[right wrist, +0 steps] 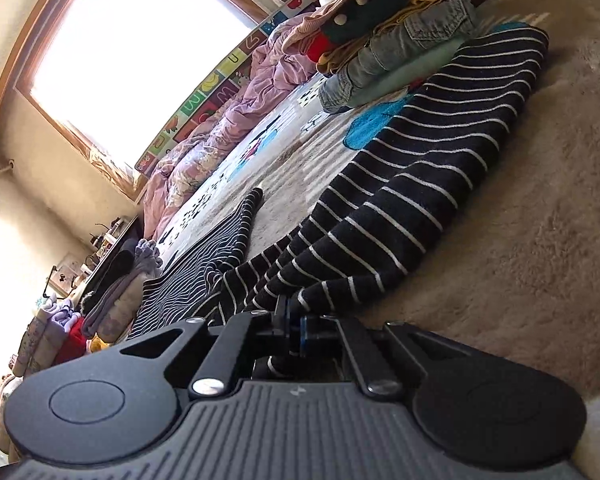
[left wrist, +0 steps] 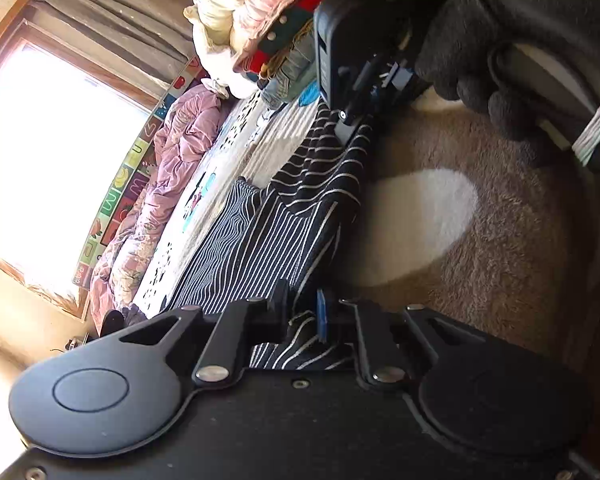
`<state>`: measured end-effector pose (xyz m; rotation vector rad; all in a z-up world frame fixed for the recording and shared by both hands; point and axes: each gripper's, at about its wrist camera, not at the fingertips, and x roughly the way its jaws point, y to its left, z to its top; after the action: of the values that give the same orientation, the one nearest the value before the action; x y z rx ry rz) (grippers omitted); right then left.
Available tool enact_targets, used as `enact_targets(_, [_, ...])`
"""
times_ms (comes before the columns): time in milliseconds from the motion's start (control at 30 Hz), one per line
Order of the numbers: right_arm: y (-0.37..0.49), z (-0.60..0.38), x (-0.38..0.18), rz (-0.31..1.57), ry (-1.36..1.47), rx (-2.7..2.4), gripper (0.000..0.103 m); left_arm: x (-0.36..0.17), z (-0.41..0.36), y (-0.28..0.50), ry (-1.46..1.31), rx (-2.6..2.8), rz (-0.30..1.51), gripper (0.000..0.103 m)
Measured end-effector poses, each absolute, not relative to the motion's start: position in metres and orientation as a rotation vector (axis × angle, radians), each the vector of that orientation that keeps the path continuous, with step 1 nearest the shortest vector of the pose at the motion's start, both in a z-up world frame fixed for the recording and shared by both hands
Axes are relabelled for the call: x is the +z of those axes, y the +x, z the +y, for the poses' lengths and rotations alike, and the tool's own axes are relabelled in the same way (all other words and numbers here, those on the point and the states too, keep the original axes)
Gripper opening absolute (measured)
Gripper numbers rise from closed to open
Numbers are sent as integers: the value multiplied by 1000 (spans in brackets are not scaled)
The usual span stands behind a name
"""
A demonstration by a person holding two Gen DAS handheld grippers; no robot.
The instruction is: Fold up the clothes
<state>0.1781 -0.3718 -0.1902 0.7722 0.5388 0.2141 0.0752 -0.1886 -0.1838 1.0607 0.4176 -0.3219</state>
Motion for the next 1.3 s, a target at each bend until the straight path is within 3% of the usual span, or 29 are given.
enact_targets(167, [173,-364,-186,560,641,200,3,-190,-187,66,1141,-342,408,11])
enact_targets(200, [172,-361,-184,560,607,199,4,-185,-186,66,1126,-348,411,14])
enact_targets(300, [158,-358,-172,544,533,177,19,-167,-181,61,1057,-398,438,31])
enact_targets(367, [141,-359,-161,520,489,156,39,-153,-176,54,995,-446,451,46])
enact_targets(400, [132,-359,-155,494,453,158,40,-147,-173,51,964,-472,468,49])
enact_targets(600, [98,-335,-128,344,274,319,38,-118,-143,51,748,-434,531,50])
enact_targets(800, [107,-280,-126,364,125,500,32,-111,-100,96,418,-226,591,50])
enact_targets(900, [117,-267,-144,500,79,508,32,-140,-112,103,511,-236,692,49])
enact_targets(967, [118,-261,-155,574,36,506,29,-150,-122,88,628,-231,652,50])
enact_targets(1300, [104,-266,-135,523,50,497,29,-109,-98,86,470,-277,634,50])
